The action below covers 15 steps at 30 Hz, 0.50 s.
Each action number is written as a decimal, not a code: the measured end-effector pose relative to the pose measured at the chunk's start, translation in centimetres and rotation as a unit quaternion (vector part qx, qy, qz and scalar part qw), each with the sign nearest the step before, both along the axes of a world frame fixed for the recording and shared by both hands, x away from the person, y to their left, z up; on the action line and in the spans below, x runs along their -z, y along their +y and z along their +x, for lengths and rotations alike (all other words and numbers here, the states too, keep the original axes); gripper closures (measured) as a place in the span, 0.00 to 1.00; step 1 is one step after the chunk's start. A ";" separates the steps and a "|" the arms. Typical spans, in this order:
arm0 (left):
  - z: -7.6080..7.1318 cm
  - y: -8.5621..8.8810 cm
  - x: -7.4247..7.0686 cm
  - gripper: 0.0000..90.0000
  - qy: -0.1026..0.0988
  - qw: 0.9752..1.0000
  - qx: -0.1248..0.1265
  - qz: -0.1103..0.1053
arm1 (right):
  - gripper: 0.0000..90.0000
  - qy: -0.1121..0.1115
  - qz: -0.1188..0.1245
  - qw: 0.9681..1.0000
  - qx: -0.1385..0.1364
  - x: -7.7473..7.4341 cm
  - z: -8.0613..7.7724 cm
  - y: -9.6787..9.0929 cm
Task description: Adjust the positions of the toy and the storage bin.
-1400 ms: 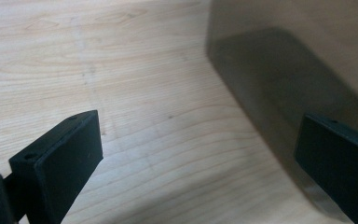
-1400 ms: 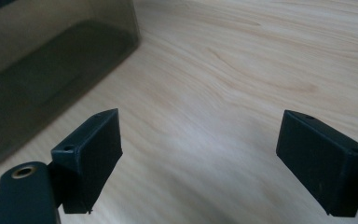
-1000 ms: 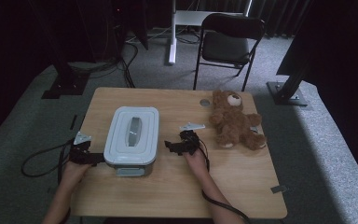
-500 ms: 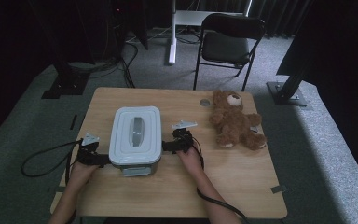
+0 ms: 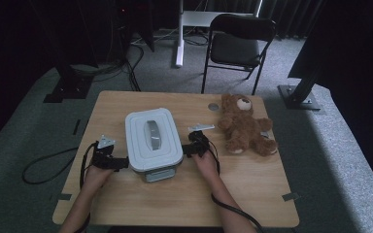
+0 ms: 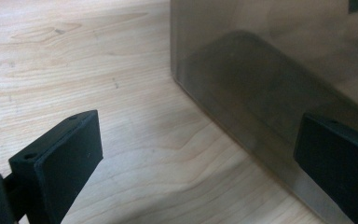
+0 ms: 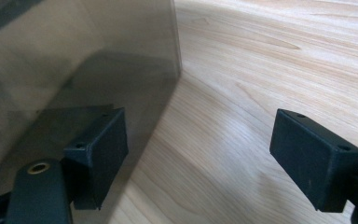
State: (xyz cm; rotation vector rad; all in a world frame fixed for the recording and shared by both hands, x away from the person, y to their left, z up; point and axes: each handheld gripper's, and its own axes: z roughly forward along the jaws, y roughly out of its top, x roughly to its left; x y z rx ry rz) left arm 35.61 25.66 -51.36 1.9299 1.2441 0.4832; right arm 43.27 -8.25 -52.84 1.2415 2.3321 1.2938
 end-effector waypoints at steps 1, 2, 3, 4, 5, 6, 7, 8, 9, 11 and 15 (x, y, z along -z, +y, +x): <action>0.0 -0.2 0.0 0.02 0.001 1.000 0.002 0.003 | 0.20 -0.005 -0.005 1.000 -0.003 0.0 -0.1 -0.1; -0.1 -0.4 -0.1 0.02 0.001 1.000 0.004 0.004 | 0.20 -0.006 -0.010 1.000 -0.005 0.0 -0.1 -0.2; -0.1 -0.5 -0.1 0.02 0.001 1.000 0.007 0.004 | 0.20 -0.006 -0.012 1.000 -0.007 0.1 -0.1 -0.4; -0.2 -0.7 -0.1 0.02 0.003 1.000 0.010 0.006 | 0.20 -0.005 -0.010 1.000 -0.009 0.1 -0.2 -0.6; -0.3 -0.9 -0.1 0.02 0.004 1.000 0.011 0.008 | 0.20 -0.003 -0.007 1.000 -0.014 0.1 -0.2 -0.8; -0.4 -1.0 -0.1 0.02 0.002 1.000 0.015 0.011 | 0.20 -0.002 -0.005 1.000 -0.016 0.1 -0.3 -1.0; -0.6 -1.3 -0.1 0.02 0.001 1.000 0.018 0.014 | 0.21 -0.002 -0.006 1.000 -0.020 0.1 -0.3 -1.2; -0.7 -1.5 -0.2 0.02 0.001 1.000 0.021 0.018 | 0.21 -0.006 -0.008 1.000 -0.023 0.0 -0.5 -1.3; -0.9 -1.7 -0.2 0.02 -0.001 0.999 0.025 0.020 | 0.21 -0.007 -0.011 1.000 -0.025 -0.1 -0.7 -1.5; -1.2 -2.2 -0.3 0.02 -0.001 0.999 0.034 0.020 | 0.21 -0.014 -0.019 0.999 -0.030 -0.2 -1.0 -2.0; -2.0 -3.5 -0.5 0.02 -0.003 0.998 0.053 0.030 | 0.21 -0.017 -0.024 0.999 -0.034 -0.4 -2.1 -3.2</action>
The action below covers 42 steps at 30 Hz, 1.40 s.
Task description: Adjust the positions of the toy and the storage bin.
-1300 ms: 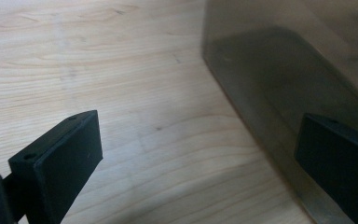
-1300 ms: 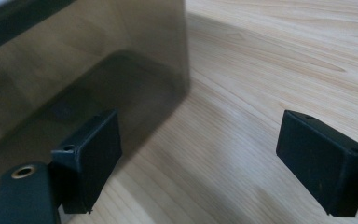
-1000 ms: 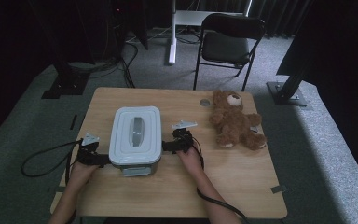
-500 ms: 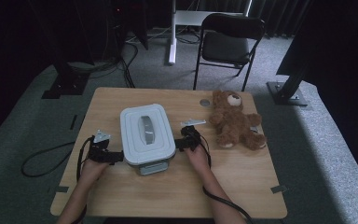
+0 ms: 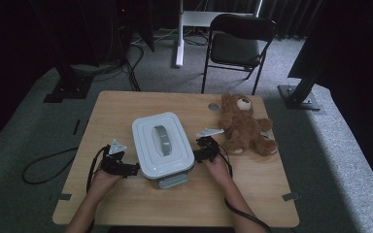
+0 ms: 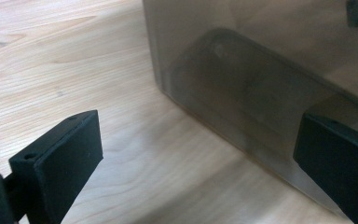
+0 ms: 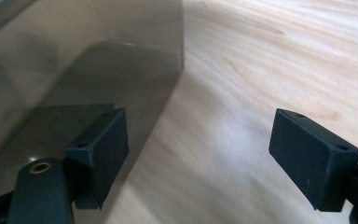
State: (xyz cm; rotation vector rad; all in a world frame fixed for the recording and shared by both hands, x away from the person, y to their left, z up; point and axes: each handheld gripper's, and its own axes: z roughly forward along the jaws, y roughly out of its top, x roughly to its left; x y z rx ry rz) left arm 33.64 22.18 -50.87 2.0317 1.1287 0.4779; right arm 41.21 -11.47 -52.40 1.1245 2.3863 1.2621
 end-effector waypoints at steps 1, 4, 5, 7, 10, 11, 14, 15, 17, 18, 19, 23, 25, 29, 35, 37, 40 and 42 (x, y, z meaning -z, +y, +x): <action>-0.1 -0.1 0.0 0.02 0.000 1.000 0.003 0.002 | 0.21 -0.004 0.001 1.000 0.001 0.0 -0.3 -0.3; -0.6 -0.7 0.0 0.02 0.002 1.000 0.012 0.000 | 0.21 -0.005 0.010 1.000 0.000 -0.1 -1.0 -1.2; -0.8 -0.9 -0.1 0.02 0.004 1.000 0.014 -0.003 | 0.21 -0.004 0.013 1.000 0.001 -0.2 -1.2 -1.4; -1.1 -1.2 -0.1 0.02 0.001 1.000 0.019 0.002 | 0.21 -0.006 0.015 1.000 0.003 -0.1 -1.5 -1.8; -1.4 -1.6 -0.2 0.02 0.000 1.000 0.023 0.002 | 0.21 -0.005 0.019 1.000 0.003 0.0 -1.8 -2.2; -1.6 -1.7 -0.2 0.02 0.003 1.000 0.028 0.004 | 0.21 -0.008 0.021 1.000 0.004 0.0 -1.8 -2.4; -1.9 -1.8 -0.3 0.02 0.017 0.999 0.041 0.008 | 0.16 -0.017 0.021 0.999 0.017 0.2 -2.1 -3.2; -2.1 -1.7 -0.2 0.02 0.021 0.999 0.038 0.013 | 0.16 -0.018 0.015 1.000 0.019 0.3 -2.2 -3.4; -2.5 -1.1 -0.3 0.02 0.026 0.999 0.031 0.009 | 0.16 -0.023 0.009 0.999 0.023 0.5 -2.5 -3.5; -2.7 -0.6 -0.4 0.02 0.029 0.999 0.031 0.000 | 0.15 -0.024 0.006 0.999 0.023 0.9 -2.9 -3.9; -3.0 0.0 -0.4 0.02 0.030 0.999 0.028 -0.008 | 0.15 -0.025 0.007 0.999 0.024 1.1 -3.1 -4.1; -3.9 1.6 -1.2 0.02 0.022 1.000 0.016 -0.011 | 0.16 -0.021 0.000 0.999 0.029 1.8 -4.0 -5.2; -4.3 2.2 -1.7 0.02 0.019 1.000 0.013 -0.011 | 0.16 -0.022 -0.010 0.999 0.027 2.1 -4.5 -5.6; -4.9 2.5 -3.2 0.02 0.007 1.000 0.016 -0.016 | 0.15 -0.020 -0.020 0.999 0.030 2.6 -5.4 -6.6; -5.4 1.4 -4.9 0.02 -0.011 0.999 0.038 -0.007 | 0.15 -0.024 -0.026 0.998 0.052 3.1 -6.8 -8.8; -5.5 1.0 -5.5 0.02 -0.016 0.999 0.045 -0.006 | 0.15 -0.024 -0.025 0.998 0.055 3.2 -7.3 -9.5; -5.4 0.3 -6.2 0.02 -0.020 0.998 0.053 -0.012 | 0.15 -0.026 -0.024 0.997 0.066 3.2 -7.9 -10.6; -5.4 -0.3 -6.7 0.02 -0.025 0.998 0.063 -0.007 | 0.15 -0.027 -0.022 0.997 0.072 3.2 -8.1 -11.1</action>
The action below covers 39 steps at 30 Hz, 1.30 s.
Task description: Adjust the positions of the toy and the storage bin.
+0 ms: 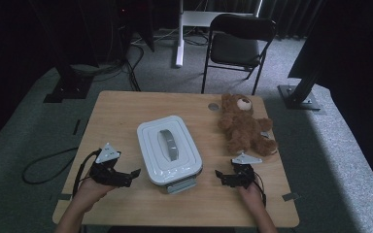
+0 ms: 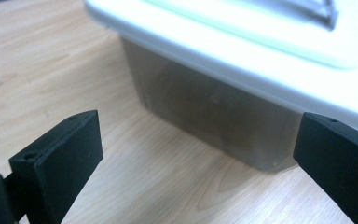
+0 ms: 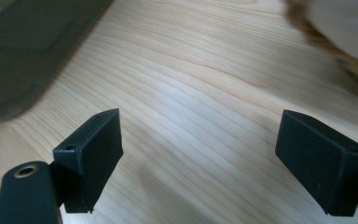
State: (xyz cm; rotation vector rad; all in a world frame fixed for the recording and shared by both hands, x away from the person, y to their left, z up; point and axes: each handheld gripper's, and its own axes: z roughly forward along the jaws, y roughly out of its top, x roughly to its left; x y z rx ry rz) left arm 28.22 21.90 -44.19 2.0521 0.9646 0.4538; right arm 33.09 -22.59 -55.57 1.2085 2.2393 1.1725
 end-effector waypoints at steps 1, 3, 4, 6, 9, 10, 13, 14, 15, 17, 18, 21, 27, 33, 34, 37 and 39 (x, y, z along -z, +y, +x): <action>0.0 -0.3 -0.2 0.02 -0.002 1.000 0.003 0.001 | 0.15 -0.001 -0.001 1.000 0.003 0.0 -0.1 -0.3; 0.1 -0.9 -0.7 0.02 -0.005 1.000 0.009 0.000 | 0.15 -0.001 -0.001 1.000 0.011 0.0 -0.4 -1.0; 0.2 -1.3 -1.0 0.02 -0.008 1.000 0.013 0.000 | 0.15 -0.002 -0.003 1.000 0.012 -0.1 -0.5 -1.3; 0.3 -1.8 -1.4 0.02 -0.011 1.000 0.018 -0.003 | 0.15 -0.009 -0.010 1.000 0.021 0.0 -0.9 -2.0; 0.5 -2.8 -1.9 0.02 -0.013 1.000 0.025 -0.004 | 0.15 -0.010 -0.017 0.999 0.031 0.1 -1.3 -2.7; 0.5 -2.8 -1.9 0.02 -0.013 1.000 0.025 -0.004 | 0.15 -0.010 -0.017 0.999 0.031 0.1 -1.3 -2.7; 0.9 -3.8 -2.3 0.02 -0.012 0.999 0.034 0.000 | 0.15 -0.008 -0.025 0.999 0.042 0.3 -1.6 -3.4; 1.0 -4.1 -2.4 0.02 -0.012 0.999 0.033 -0.002 | 0.15 -0.010 -0.024 0.999 0.044 0.3 -1.7 -3.6; 1.1 -4.4 -2.5 0.02 -0.010 0.999 0.038 -0.003 | 0.15 -0.012 -0.025 0.998 0.047 0.3 -1.9 -3.8; 1.4 -5.0 -2.6 0.02 -0.008 0.999 0.038 -0.005 | 0.15 -0.011 -0.033 0.998 0.051 0.3 -2.0 -4.2; 1.7 -5.3 -2.6 0.02 -0.006 0.999 0.041 -0.003 | 0.15 -0.012 -0.037 0.998 0.053 0.4 -2.1 -4.3; 2.2 -5.9 -2.6 0.02 -0.001 0.999 0.039 -0.004 | 0.15 -0.014 -0.024 0.998 0.062 0.3 -2.3 -4.8; 3.6 -7.2 -2.4 0.02 0.013 0.999 0.036 -0.007 | 0.15 -0.014 -0.030 0.997 0.062 0.3 -2.3 -4.7; 4.9 -8.1 -2.2 0.02 0.021 0.999 0.024 -0.006 | 0.15 -0.009 -0.035 0.997 0.065 0.4 -2.1 -4.6; 5.0 -8.2 -2.1 0.02 0.022 0.999 0.026 -0.005 | 0.15 -0.008 -0.034 0.997 0.064 0.4 -2.1 -4.7; 5.2 -8.5 -2.0 0.02 0.025 0.999 0.025 0.001 | 0.15 -0.003 -0.028 0.998 0.065 0.4 -2.1 -4.8; 5.3 -8.7 -2.1 0.02 0.027 0.999 0.024 -0.002 | 0.15 -0.001 -0.024 0.998 0.066 0.4 -2.1 -4.9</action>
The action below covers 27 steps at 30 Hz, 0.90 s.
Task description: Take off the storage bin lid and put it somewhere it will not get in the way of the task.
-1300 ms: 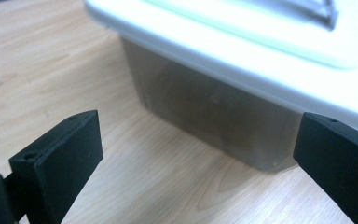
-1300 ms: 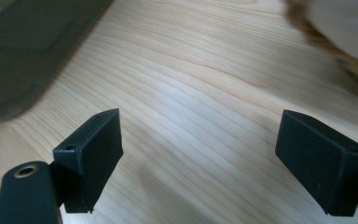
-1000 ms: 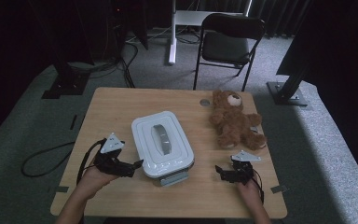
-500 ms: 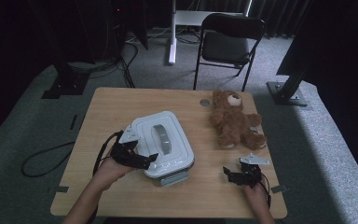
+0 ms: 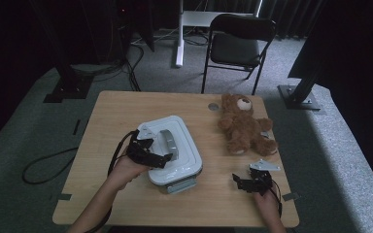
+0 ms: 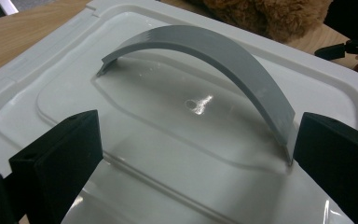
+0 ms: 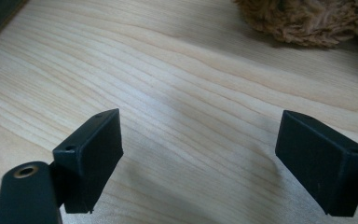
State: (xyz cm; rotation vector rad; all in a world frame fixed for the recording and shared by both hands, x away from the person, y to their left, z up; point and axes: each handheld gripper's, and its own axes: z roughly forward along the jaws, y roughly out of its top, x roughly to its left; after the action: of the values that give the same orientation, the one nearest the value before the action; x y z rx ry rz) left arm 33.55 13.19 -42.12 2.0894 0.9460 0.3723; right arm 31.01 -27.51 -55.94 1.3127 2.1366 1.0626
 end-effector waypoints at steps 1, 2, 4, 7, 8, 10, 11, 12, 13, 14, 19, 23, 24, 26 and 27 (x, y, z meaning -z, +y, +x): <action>0.1 -0.1 0.0 0.02 0.000 1.000 0.000 0.001 | 0.15 0.000 0.000 1.000 0.000 0.0 0.0 0.0; 0.1 -0.1 0.0 0.02 0.000 1.000 0.000 0.001 | 0.15 0.000 0.000 1.000 0.000 0.0 0.0 0.0; 0.3 -0.4 0.0 0.02 0.001 1.000 0.000 0.005 | 0.15 0.003 -0.005 1.000 0.002 0.0 0.0 0.1; 0.4 -0.8 0.0 0.02 0.001 1.000 0.001 0.015 | 0.15 0.002 -0.008 1.000 0.002 0.0 0.0 0.2; 0.4 -1.0 0.0 0.02 0.003 1.000 0.002 0.012 | 0.15 0.003 -0.009 1.000 0.002 0.0 0.0 0.2; 0.5 -1.2 0.0 0.02 0.004 1.000 0.002 0.014 | 0.15 0.003 -0.010 1.000 0.002 0.1 0.0 0.2; 0.6 -1.6 -0.1 0.02 0.003 1.000 -0.003 0.020 | 0.15 0.002 -0.013 1.000 0.005 0.0 0.0 0.3; 0.6 -1.6 -0.1 0.02 0.003 1.000 -0.003 0.020 | 0.15 0.002 -0.013 1.000 0.005 0.0 0.0 0.3; 0.6 -1.8 -0.2 0.02 0.007 1.000 0.003 0.016 | 0.15 0.001 -0.016 1.000 0.005 0.1 0.0 0.3; 0.6 -1.8 -0.2 0.02 0.007 1.000 0.003 0.016 | 0.15 0.001 -0.016 1.000 0.005 0.1 0.0 0.3; 1.2 -2.6 -0.4 0.06 0.012 1.000 0.003 0.012 | 0.15 0.005 -0.023 1.000 0.008 0.1 0.1 0.4; 1.4 -3.0 -0.3 0.17 0.011 1.000 -0.002 0.015 | 0.16 0.006 -0.021 1.000 0.007 0.1 0.1 0.4; 1.4 -3.1 -0.3 0.17 0.013 1.000 -0.001 0.012 | 0.16 0.006 -0.021 1.000 0.007 0.1 0.1 0.4; 1.5 -3.1 -0.2 0.20 0.016 1.000 -0.006 0.003 | 0.15 0.005 -0.022 1.000 0.006 0.1 0.0 0.4; 1.5 -3.0 -0.2 0.23 0.017 1.000 -0.005 -0.002 | 0.16 0.006 -0.023 1.000 0.007 0.1 0.0 0.4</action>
State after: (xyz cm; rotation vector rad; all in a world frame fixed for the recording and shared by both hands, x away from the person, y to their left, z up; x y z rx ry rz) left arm 35.08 10.20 -41.91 2.0934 0.9772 0.3418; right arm 31.04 -27.08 -56.05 1.3131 2.1447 0.9974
